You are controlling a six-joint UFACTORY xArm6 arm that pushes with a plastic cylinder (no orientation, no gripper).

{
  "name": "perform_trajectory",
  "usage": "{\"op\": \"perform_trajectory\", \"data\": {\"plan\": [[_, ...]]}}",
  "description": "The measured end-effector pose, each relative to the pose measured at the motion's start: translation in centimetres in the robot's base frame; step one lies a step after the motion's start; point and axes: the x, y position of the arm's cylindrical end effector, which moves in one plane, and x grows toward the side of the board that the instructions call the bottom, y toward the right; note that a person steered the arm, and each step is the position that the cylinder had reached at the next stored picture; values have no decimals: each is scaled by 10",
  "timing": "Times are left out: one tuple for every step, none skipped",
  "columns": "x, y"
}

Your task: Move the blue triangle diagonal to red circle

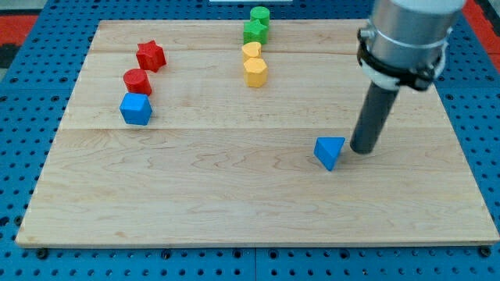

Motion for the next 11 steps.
{"op": "perform_trajectory", "data": {"plan": [[20, -42], [15, -64], [11, -29], [1, -27], [-12, -48], [-25, -69], [-32, -129], [-32, -212], [-41, -195], [-64, -187], [-62, -254]]}}
